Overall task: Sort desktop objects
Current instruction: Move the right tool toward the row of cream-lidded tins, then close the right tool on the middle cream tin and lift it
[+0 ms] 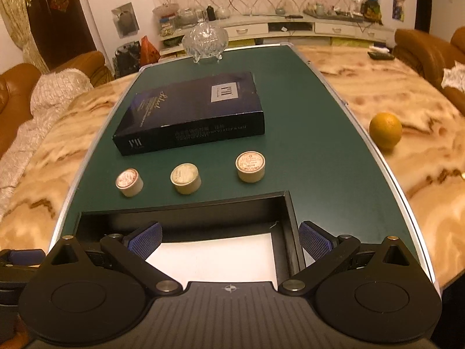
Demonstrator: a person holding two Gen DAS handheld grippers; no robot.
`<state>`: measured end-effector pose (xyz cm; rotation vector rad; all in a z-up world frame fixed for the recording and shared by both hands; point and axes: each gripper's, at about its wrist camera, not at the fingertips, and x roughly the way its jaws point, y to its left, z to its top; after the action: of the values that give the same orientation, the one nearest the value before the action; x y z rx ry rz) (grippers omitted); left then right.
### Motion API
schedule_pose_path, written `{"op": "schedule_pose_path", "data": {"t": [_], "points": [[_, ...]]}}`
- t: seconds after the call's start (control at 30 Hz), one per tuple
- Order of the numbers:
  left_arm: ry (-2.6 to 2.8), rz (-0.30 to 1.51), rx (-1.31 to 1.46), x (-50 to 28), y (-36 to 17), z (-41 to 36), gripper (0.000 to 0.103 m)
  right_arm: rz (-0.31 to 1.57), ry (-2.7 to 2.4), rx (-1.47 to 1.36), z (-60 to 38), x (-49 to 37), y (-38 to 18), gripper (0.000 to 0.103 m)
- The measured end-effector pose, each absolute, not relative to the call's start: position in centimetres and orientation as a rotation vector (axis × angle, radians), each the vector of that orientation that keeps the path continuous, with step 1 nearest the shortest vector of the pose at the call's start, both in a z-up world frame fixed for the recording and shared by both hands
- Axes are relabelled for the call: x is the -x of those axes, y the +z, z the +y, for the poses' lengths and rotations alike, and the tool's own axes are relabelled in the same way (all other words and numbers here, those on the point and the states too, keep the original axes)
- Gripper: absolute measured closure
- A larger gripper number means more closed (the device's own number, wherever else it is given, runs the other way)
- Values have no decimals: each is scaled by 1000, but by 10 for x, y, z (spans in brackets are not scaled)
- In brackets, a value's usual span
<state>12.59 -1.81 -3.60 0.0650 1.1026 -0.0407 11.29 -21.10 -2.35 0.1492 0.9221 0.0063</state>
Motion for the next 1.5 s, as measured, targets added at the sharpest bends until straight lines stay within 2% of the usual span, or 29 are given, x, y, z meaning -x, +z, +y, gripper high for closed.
{"op": "schedule_pose_path", "data": {"t": [0.33, 0.57, 1.2, 1.43, 1.5], "points": [[-34, 1125, -32, -139, -41, -10, 0, 945, 46, -197, -226, -144, -24, 0], [-37, 1124, -22, -149, -39, -12, 0, 1015, -6, -141, -227, -164, -37, 0], [-7, 1105, 24, -173, -29, -5, 0, 1025, 1, -51, -229, -240, -55, 0], [-6, 1116, 19, -171, -34, -2, 0, 1049, -15, -38, -230, -264, -74, 10], [-3, 1120, 20, -171, -35, -1, 0, 1066, -4, -53, -232, -269, -80, 16]]}}
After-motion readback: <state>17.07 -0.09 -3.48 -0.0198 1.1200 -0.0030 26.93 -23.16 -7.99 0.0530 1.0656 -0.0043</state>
